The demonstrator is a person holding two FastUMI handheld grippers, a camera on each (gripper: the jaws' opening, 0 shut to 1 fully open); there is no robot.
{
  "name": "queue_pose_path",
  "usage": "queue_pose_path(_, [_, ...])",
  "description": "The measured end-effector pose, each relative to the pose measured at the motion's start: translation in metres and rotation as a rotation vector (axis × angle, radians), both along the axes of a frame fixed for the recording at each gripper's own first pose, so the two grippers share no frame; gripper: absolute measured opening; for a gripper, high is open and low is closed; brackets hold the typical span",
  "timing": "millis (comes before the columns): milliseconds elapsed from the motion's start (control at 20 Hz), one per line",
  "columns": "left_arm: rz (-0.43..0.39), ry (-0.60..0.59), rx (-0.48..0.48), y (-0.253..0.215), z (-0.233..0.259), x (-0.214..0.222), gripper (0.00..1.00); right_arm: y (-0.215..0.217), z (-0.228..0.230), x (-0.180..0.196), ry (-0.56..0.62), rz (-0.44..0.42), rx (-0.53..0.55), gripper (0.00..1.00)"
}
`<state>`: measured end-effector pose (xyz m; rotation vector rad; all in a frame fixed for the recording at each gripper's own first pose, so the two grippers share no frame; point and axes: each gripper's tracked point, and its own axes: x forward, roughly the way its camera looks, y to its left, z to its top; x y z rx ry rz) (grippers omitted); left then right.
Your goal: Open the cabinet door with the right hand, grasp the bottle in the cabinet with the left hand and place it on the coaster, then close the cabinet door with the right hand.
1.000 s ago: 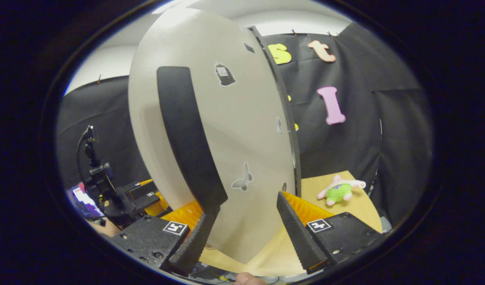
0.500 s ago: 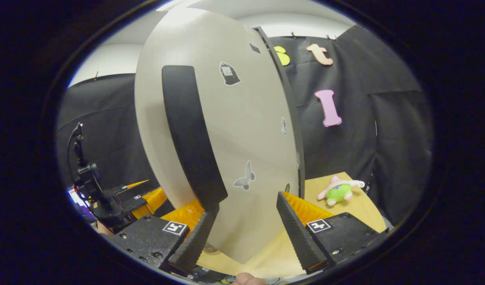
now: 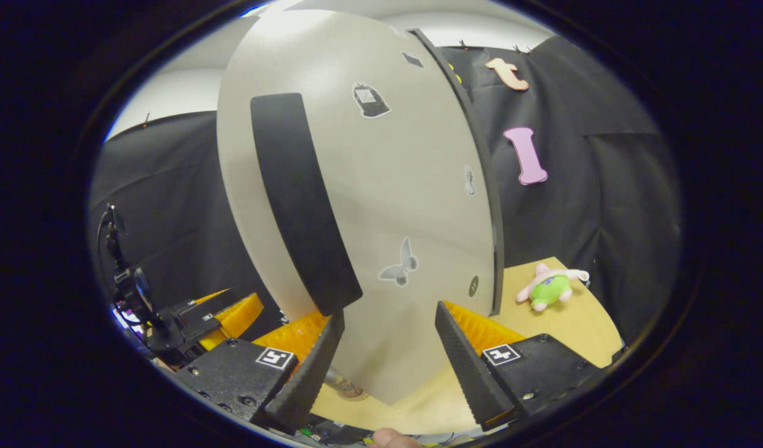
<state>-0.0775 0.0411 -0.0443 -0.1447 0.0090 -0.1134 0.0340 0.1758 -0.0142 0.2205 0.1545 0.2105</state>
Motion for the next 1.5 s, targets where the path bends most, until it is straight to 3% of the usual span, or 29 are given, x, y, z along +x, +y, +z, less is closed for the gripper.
queue_pose_path(250, [0.03,0.02,-0.015,0.025,-0.013,-0.006,0.97,0.023,0.008,0.036,-0.013,0.033,0.001,0.96])
queue_pose_path(300, [0.04,0.026,-0.017,0.03,-0.016,-0.008,0.97,0.03,0.007,0.042,-0.014,0.047,-0.009,0.91])
queue_pose_path(350, [0.048,0.032,-0.019,0.034,-0.018,-0.009,0.97,0.033,0.006,0.051,-0.009,0.051,-0.019,0.97])
queue_pose_path(550, [0.08,0.035,-0.022,0.046,-0.019,-0.014,0.97,0.04,0.005,0.081,0.019,0.061,0.022,0.98])
queue_pose_path(750, [0.08,0.018,-0.013,0.044,-0.012,-0.014,0.97,0.028,0.022,0.081,-0.02,0.045,0.017,0.98])
queue_pose_path(800, [0.072,0.016,-0.015,0.04,-0.011,-0.012,0.97,0.023,0.022,0.081,-0.033,0.035,0.005,0.92])
queue_pose_path(850, [0.066,0.013,-0.017,0.036,-0.009,-0.01,0.97,0.017,0.024,0.078,-0.046,0.024,-0.008,0.92])
queue_pose_path(1000, [0.03,0.006,-0.021,0.015,-0.002,-0.001,0.97,-0.008,0.031,0.07,-0.089,-0.037,-0.068,0.98])
queue_pose_path(1050, [0.013,0.001,-0.019,0.006,0.001,0.0,0.97,-0.021,0.033,0.067,-0.11,-0.074,-0.098,0.92])
queue_pose_path(1150, [-0.019,-0.007,-0.01,-0.012,0.006,0.003,0.97,-0.043,0.039,0.061,-0.157,-0.136,-0.166,0.91])
queue_pose_path(1200, [-0.03,-0.009,-0.003,-0.021,0.008,0.004,0.97,-0.051,0.04,0.057,-0.172,-0.153,-0.201,0.98])
queue_pose_path(1450, [-0.079,-0.02,0.02,-0.065,0.022,0.014,0.97,-0.081,0.048,0.043,-0.238,-0.184,-0.266,0.95])
queue_pose_path(1500, [-0.083,-0.015,0.02,-0.072,0.022,0.018,0.97,-0.087,0.048,0.043,-0.243,-0.181,-0.275,0.99])
